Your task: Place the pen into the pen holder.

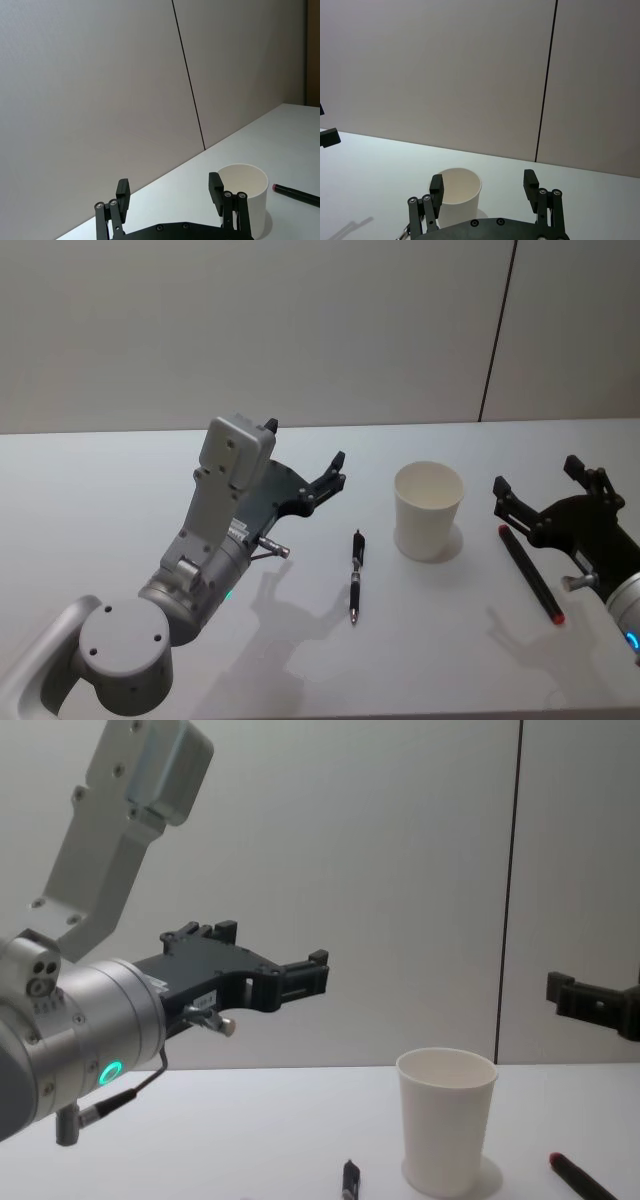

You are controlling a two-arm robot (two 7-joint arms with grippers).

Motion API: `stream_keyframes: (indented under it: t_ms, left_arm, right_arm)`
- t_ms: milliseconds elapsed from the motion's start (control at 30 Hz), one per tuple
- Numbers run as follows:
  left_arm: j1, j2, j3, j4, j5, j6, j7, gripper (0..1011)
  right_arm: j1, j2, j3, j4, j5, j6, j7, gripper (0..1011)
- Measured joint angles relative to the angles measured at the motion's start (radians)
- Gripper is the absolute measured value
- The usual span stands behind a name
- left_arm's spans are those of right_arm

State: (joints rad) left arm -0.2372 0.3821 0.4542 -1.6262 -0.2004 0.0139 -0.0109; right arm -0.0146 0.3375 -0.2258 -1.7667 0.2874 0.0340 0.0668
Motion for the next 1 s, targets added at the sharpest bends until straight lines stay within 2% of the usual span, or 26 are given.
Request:
stream_keyframes:
  t_ms: [1000]
  left_arm:
    - [0.0,0.0,0.0,0.0,0.0,0.0,0.0,1000]
  right_arm:
    - [0.0,0.0,0.0,0.0,0.0,0.0,0.0,1001]
